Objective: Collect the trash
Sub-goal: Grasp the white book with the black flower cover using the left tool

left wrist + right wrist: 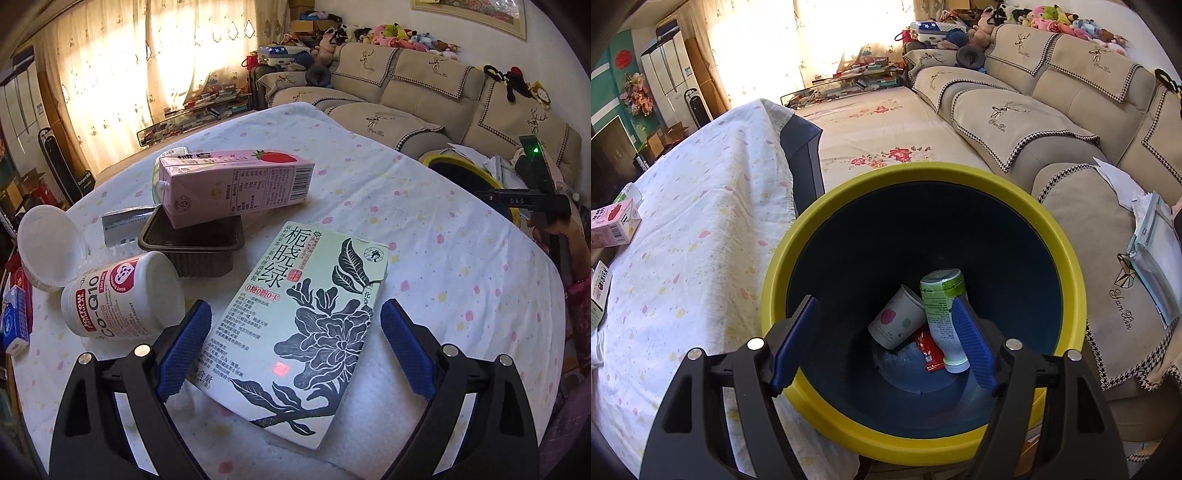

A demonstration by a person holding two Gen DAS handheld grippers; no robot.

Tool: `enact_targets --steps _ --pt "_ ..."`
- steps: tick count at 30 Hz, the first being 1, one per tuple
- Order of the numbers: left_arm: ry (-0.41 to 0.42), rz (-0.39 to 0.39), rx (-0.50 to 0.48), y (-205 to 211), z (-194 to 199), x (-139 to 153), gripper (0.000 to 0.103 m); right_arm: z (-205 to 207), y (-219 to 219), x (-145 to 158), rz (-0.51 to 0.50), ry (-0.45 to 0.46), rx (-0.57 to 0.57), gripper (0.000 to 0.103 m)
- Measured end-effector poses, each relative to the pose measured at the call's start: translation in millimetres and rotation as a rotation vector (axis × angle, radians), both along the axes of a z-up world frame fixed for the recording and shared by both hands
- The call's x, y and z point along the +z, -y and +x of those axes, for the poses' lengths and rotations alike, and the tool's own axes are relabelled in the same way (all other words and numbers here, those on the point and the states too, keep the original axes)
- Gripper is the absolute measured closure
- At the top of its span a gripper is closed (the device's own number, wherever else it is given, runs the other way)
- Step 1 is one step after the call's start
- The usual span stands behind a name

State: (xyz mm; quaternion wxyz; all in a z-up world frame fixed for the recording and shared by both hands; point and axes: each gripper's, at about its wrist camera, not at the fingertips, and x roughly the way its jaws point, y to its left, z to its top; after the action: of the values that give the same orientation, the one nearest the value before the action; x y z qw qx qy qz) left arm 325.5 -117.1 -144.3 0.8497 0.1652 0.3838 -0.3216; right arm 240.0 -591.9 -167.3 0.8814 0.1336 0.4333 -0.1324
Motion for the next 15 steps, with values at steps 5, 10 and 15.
enact_targets --steps 5,10,15 --pt "0.002 0.007 -0.013 3 1 -3 0.016 0 0 0 0.002 0.001 0.003 0.032" --pt "0.017 -0.011 -0.026 5 -5 3 0.027 0 -2 -1 0.007 -0.002 0.013 0.032" --pt "0.062 -0.019 -0.022 7 -16 15 0.029 -2 -2 -1 0.015 -0.002 0.022 0.032"
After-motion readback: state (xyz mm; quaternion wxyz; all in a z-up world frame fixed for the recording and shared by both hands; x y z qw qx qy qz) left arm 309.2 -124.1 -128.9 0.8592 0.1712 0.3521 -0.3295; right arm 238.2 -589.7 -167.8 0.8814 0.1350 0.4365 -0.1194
